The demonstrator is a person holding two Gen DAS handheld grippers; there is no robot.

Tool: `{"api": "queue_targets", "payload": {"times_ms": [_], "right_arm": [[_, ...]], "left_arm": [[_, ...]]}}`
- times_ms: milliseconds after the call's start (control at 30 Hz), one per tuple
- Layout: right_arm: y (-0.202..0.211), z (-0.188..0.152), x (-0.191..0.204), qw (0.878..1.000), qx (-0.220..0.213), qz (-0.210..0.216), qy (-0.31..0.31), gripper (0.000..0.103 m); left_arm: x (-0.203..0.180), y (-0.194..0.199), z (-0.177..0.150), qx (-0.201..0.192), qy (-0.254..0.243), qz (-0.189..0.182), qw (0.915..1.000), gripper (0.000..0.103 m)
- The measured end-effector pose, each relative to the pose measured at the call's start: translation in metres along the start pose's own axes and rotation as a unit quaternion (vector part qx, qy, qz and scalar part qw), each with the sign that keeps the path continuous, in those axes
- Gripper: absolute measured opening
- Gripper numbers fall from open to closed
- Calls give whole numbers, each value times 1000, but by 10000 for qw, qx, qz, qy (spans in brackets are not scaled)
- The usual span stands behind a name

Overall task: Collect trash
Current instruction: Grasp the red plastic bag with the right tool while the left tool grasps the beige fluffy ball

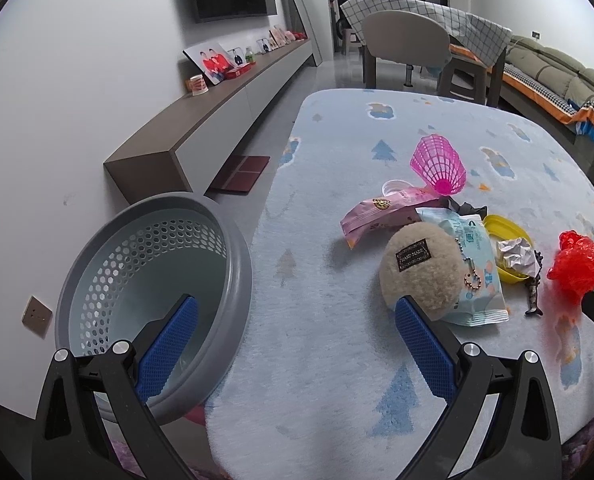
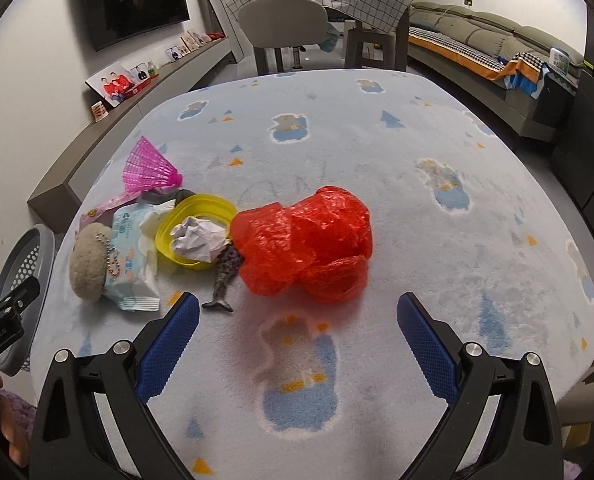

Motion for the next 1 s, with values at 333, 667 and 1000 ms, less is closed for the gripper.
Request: {"api": "queue_targets", "payload": {"times_ms": [333, 667, 1000], "right_arm": [[-36, 23, -2, 9996, 122, -238, 106, 94], [-51, 17, 5, 9990, 356, -120, 232, 69], [-24, 18, 3, 9996, 167, 248, -10, 40]], "left_arm": [[-8, -6, 0, 5, -38, -80, 10000, 97], [-13, -7, 2, -57, -35, -111, 9999, 97], [-21, 1, 2, -171, 14, -493, 9986, 97]]}}
Point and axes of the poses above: each gripper's, at about its wrist camera, not at the fingertips, and y roughly against the way its jaws point, x to its left, z to its top, the point moved 5 cm from there along -y, roughly the way its jaws point, and after that the axes turned 10 degrees about -x, right-handed, at the moved point
